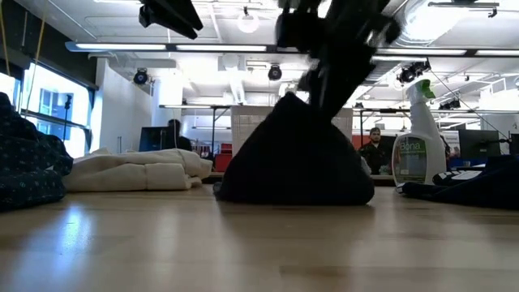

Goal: Fold Laundry from Bin
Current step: Fold the black short

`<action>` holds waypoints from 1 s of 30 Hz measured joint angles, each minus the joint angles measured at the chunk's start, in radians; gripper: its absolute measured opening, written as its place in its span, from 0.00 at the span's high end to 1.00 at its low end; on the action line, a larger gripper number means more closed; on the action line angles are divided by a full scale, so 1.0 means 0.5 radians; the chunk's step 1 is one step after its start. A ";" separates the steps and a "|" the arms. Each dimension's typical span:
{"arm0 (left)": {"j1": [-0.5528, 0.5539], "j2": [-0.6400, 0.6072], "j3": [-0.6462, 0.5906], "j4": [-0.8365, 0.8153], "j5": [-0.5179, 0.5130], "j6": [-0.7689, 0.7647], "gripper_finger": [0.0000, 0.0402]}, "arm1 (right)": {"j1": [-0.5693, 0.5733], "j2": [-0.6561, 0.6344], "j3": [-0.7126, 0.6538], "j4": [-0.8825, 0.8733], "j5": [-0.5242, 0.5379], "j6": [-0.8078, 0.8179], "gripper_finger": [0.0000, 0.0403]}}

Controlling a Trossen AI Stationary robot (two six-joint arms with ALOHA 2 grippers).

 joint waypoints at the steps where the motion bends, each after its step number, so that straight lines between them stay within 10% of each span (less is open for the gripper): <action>1: -0.005 0.008 -0.008 -0.004 0.000 -0.017 0.63 | 0.042 -0.061 0.000 -0.020 -0.003 0.007 0.52; 11: 0.100 0.299 -0.298 0.233 0.414 -0.114 0.63 | 0.244 -0.601 -0.487 0.457 0.059 0.866 0.63; 20: 0.264 0.979 -0.396 1.010 0.671 0.286 0.63 | 0.242 -0.287 -1.082 1.783 0.435 2.067 0.96; 30: 0.302 1.332 -0.381 0.925 0.874 0.291 0.66 | 0.182 -0.233 -0.973 0.974 0.355 1.941 0.99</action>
